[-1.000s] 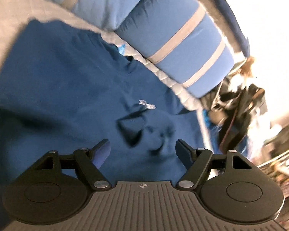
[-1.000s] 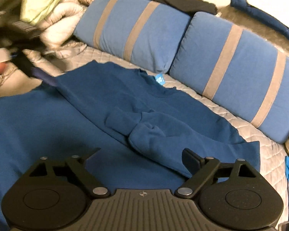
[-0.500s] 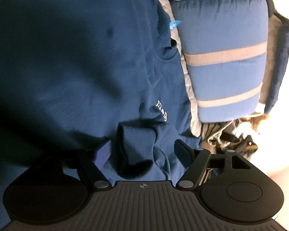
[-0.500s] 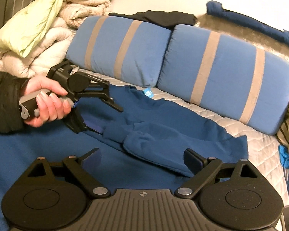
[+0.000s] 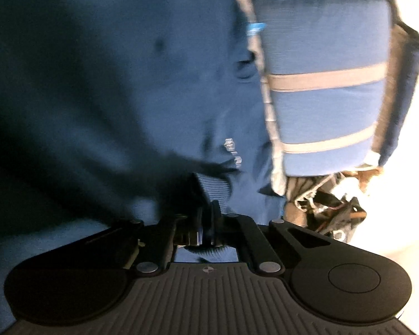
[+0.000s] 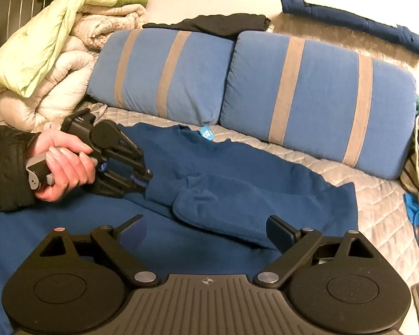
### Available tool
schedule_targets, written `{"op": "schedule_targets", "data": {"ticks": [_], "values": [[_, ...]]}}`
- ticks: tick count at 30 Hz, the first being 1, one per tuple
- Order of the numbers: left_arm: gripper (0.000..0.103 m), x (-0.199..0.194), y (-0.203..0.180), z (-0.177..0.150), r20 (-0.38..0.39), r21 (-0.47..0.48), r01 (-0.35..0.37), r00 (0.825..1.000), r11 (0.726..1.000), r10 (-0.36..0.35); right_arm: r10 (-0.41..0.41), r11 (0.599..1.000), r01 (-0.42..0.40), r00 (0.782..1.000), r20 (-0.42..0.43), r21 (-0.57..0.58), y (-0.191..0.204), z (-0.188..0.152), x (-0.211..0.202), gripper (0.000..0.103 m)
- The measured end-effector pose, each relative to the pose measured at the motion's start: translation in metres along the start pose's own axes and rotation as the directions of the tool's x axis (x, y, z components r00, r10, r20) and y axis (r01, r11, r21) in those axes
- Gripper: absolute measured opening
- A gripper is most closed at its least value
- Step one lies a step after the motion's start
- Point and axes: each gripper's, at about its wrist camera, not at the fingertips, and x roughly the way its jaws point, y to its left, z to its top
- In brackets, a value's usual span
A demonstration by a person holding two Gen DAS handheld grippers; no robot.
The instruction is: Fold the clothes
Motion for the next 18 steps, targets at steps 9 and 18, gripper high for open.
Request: {"op": "schedule_targets", "data": {"ticks": [9, 18], "values": [[0.005, -0.042, -0.079, -0.009, 0.055, 0.302, 0.062, 0.995, 0.951, -0.082, -0.127, 0.992, 0.127, 0.991, -0.031, 0.018, -0.03, -0.01, 0.011, 0.103], [0.005, -0.076, -0.145, -0.018, 0.104, 0.487, 0.061, 0.986, 0.871, -0.127, -0.331, 0.932, 0.344, 0.936, -0.123, 0.112, -0.093, -0.043, 0.053, 0.103]]}}
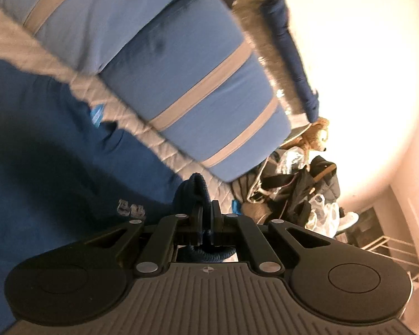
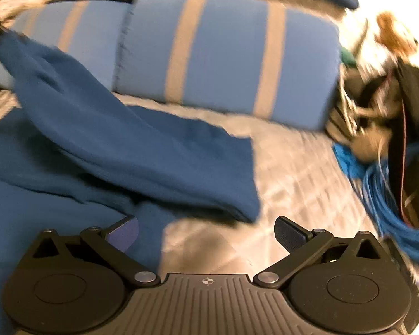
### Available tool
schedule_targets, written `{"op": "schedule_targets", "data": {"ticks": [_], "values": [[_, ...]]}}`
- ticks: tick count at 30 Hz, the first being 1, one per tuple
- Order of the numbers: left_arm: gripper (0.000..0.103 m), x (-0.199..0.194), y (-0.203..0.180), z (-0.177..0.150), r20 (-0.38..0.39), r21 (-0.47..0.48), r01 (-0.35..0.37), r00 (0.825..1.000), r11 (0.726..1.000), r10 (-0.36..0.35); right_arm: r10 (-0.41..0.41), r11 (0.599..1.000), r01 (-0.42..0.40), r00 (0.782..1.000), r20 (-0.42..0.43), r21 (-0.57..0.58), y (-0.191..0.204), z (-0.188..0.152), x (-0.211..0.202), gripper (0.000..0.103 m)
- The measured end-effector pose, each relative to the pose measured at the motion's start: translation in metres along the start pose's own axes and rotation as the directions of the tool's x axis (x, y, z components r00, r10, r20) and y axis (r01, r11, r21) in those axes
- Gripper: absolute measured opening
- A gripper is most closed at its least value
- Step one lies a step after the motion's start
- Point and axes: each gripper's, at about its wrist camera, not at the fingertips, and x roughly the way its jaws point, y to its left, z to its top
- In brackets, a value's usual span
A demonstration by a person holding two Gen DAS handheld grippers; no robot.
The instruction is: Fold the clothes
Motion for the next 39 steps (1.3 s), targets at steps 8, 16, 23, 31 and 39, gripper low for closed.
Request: {"op": "schedule_targets", "data": {"ticks": [8, 16, 23, 31, 39], "values": [[0.005, -0.026, -0.019, 0.02, 0.071, 0.025, 0.036, 0.997, 0.999, -0.038, 0.057, 0.992, -0.056, 0.998, 0.002, 0.112, -0.008, 0.008, 0.033, 0.102], [0.005, -0.059, -0.014, 0.039, 0.142, 0.014, 0.023, 0.99, 1.0, -0.024, 0.037, 0.98, -0.031, 0.999, -0.023, 0.196, -0.006, 0.019, 0.065, 0.062], [0.004, -0.099, 0.015, 0.048, 0.2, -0.022, -0.024, 0.979, 0.999, 0.028, 0.026, 0.996, -0.026, 1.0, 0.009, 0.08, 0.01, 0.025, 0.064, 0.02], [0.004, -0.134, 0.063, 0.037, 0.199, -0.05, -0.113, 0.972, 0.992, 0.121, 0.009, 0.991, -0.004, 0.999, 0.038, -0.133, 0.029, 0.027, 0.055, 0.015], [0.004, -0.142, 0.101, 0.014, 0.145, -0.007, -0.259, 0.955, 0.966, 0.258, 0.026, 0.977, -0.02, 0.999, 0.026, -0.211, 0.035, 0.028, 0.055, 0.015]]}}
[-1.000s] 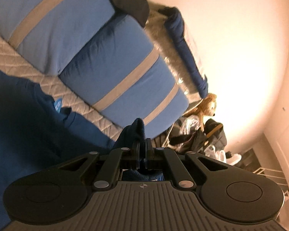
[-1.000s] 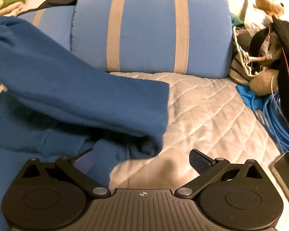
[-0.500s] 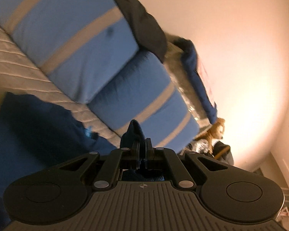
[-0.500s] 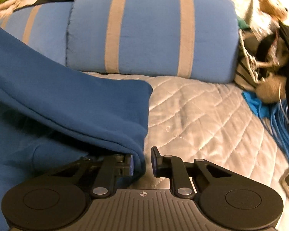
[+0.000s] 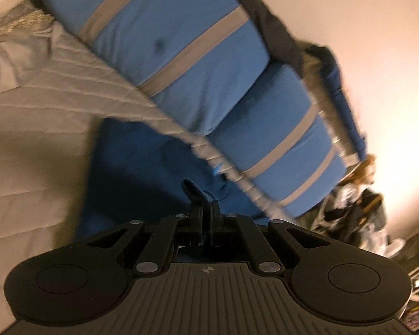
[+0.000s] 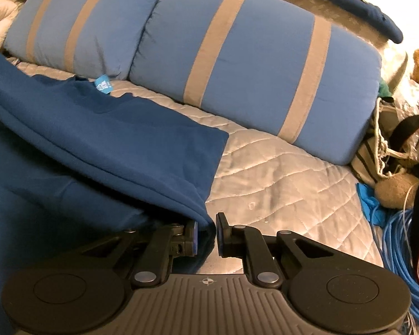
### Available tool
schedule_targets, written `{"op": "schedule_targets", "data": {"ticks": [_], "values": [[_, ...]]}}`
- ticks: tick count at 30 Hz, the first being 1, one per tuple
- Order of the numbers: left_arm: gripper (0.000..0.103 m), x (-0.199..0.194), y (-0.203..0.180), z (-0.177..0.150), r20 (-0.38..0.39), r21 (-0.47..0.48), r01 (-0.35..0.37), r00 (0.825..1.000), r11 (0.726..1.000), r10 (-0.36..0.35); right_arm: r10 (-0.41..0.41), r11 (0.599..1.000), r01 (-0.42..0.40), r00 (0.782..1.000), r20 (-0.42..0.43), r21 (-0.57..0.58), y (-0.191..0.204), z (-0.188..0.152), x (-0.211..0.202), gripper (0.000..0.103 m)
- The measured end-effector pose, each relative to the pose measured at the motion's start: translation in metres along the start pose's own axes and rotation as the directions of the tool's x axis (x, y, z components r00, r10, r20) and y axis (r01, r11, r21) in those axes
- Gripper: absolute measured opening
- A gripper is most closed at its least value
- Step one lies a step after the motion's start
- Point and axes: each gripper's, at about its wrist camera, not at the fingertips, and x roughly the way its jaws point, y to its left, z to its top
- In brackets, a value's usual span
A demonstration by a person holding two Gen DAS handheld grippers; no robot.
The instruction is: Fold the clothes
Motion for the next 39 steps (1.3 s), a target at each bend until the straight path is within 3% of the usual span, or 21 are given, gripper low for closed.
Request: {"op": "schedule_targets", "data": {"ticks": [4, 8, 11, 14, 17, 20, 24, 26, 28, 30, 32, 33, 34, 37, 39], "values": [[0.004, 0.01, 0.015, -0.013, -0.054, 0.071, -0.09, 0.994, 0.993, 0.093, 0.016, 0.999, -0.017, 1.0, -0.019, -0.041, 0.003, -0.001, 0.001, 0.015], [0.004, 0.027, 0.02, -0.03, -0.083, 0.204, -0.192, 0.974, 0.96, 0.213, 0.027, 0.997, -0.031, 0.998, -0.053, -0.071, 0.006, -0.004, 0.005, 0.017], [0.005, 0.037, 0.02, -0.042, -0.076, 0.304, -0.26, 0.953, 0.917, 0.295, 0.017, 0.995, -0.024, 0.996, -0.084, -0.093, 0.006, -0.009, 0.005, 0.031], [0.01, 0.04, 0.019, -0.052, -0.041, 0.402, -0.289, 0.942, 0.869, 0.332, -0.009, 0.995, -0.002, 0.995, -0.099, -0.104, 0.002, -0.014, -0.003, 0.052], [0.021, 0.037, 0.019, -0.06, -0.008, 0.441, -0.303, 0.94, 0.845, 0.341, 0.013, 0.998, -0.019, 0.995, -0.101, -0.06, -0.005, -0.017, -0.017, 0.056], [0.028, 0.03, 0.015, -0.064, 0.02, 0.457, -0.311, 0.94, 0.833, 0.34, 0.059, 0.998, -0.06, 0.996, -0.07, -0.004, -0.011, -0.014, -0.03, 0.068], [0.06, 0.015, 0.005, -0.065, 0.089, 0.45, -0.319, 0.945, 0.834, 0.313, 0.088, 0.992, -0.088, 0.996, 0.001, 0.088, -0.02, -0.001, -0.036, 0.081], [0.067, 0.008, -0.001, -0.067, 0.12, 0.454, -0.309, 0.951, 0.836, 0.286, 0.078, 0.989, -0.079, 0.997, 0.015, 0.126, -0.022, 0.007, -0.031, 0.083], [0.071, 0.011, -0.006, -0.07, 0.111, 0.49, -0.306, 0.951, 0.816, 0.289, 0.075, 0.985, -0.075, 0.997, 0.009, 0.156, -0.021, 0.011, -0.023, 0.083], [0.074, 0.021, -0.011, -0.076, 0.1, 0.55, -0.357, 0.926, 0.755, 0.365, 0.076, 0.981, -0.073, 0.997, -0.013, 0.178, -0.02, 0.011, -0.011, 0.084], [0.075, 0.039, -0.01, -0.085, 0.083, 0.627, -0.414, 0.878, 0.66, 0.472, 0.059, 0.987, -0.046, 0.995, -0.08, 0.155, -0.013, 0.004, 0.006, 0.084], [0.079, 0.04, -0.007, -0.087, 0.092, 0.631, -0.422, 0.874, 0.651, 0.478, 0.037, 0.989, -0.022, 0.994, -0.1, 0.147, -0.01, 0.001, 0.01, 0.084], [0.081, 0.041, -0.004, -0.09, 0.102, 0.633, -0.43, 0.871, 0.644, 0.481, 0.025, 0.987, -0.009, 0.995, -0.099, 0.158, -0.009, -0.002, 0.009, 0.084], [0.081, 0.031, -0.001, -0.087, 0.112, 0.562, -0.444, 0.877, 0.698, 0.468, -0.003, 0.976, 0.019, 0.997, -0.075, 0.216, -0.014, -0.004, -0.003, 0.085], [0.08, 0.023, -0.002, -0.087, 0.132, 0.55, -0.452, 0.878, 0.703, 0.461, -0.013, 0.961, 0.023, 0.999, -0.038, 0.276, -0.023, -0.001, -0.021, 0.094]]}}
